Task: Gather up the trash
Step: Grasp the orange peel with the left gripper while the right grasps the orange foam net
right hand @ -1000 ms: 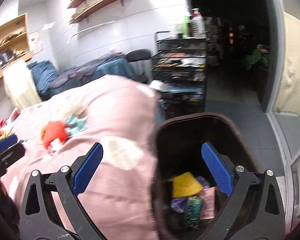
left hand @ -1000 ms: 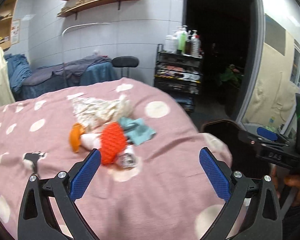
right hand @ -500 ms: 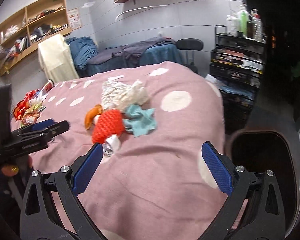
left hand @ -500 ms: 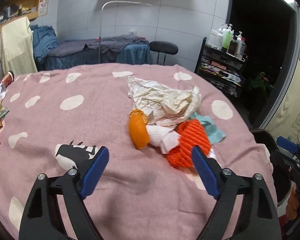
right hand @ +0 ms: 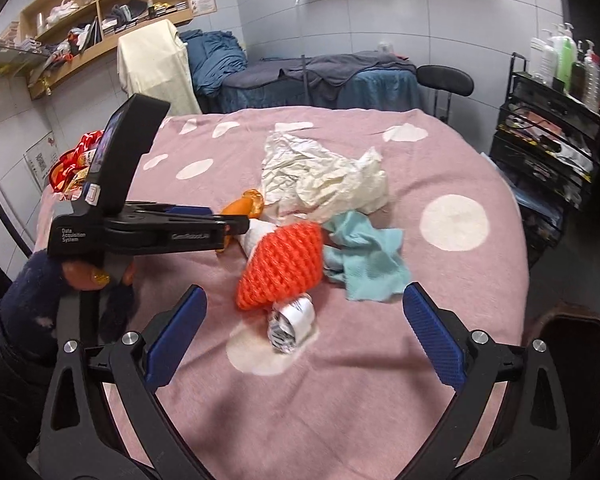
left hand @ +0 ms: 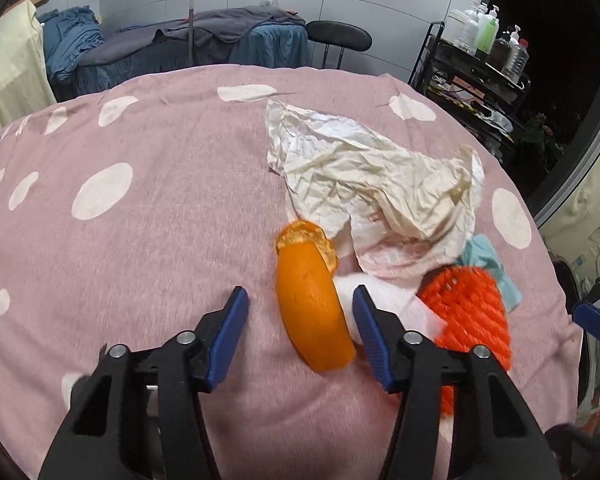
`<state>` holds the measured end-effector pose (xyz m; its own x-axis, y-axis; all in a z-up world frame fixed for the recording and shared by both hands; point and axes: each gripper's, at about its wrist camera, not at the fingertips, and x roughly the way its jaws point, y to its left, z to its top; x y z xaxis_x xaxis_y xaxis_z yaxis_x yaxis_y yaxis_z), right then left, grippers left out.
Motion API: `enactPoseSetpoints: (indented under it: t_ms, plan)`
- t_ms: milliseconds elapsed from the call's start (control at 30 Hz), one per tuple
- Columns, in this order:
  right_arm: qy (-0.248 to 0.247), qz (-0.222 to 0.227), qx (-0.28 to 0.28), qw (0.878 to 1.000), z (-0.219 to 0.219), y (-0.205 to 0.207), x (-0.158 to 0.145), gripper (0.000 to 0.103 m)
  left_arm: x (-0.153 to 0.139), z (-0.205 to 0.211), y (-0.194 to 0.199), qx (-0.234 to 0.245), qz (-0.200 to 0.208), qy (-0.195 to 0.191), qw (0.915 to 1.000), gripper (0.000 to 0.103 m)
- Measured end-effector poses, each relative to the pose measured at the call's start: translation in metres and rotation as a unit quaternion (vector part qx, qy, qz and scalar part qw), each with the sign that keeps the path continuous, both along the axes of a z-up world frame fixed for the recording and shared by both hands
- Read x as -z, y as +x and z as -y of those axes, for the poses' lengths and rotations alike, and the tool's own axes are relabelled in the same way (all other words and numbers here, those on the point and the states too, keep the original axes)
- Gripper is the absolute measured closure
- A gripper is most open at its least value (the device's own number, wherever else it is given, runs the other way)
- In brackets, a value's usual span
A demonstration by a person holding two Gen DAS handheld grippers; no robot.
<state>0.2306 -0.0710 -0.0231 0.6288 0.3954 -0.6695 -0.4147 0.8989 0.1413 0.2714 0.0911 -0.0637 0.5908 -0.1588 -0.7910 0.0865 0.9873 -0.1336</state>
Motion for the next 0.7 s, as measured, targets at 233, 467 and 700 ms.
enactPoseSetpoints:
  t_ms: [233,467,700]
  plan:
    - [-0.042,-0.053,-0.023,0.997,-0.034,0.035,0.018,0.027,0.001,-0.009,0.001,-0.002,0.000,-0.029,0.9996,0.078]
    - [0.008,-0.079,-0.014,0.997,-0.024,0.048,0.023,0.077,-0.008,-0.015,-0.007,-0.027,0.028,-0.027,0.9989,0.084]
    - [0.042,-0.047,-0.009,0.998,-0.009,0.034,0.012,0.078,-0.031,-0.019,-0.039,-0.046,0.085,-0.023,0.9950,0.086]
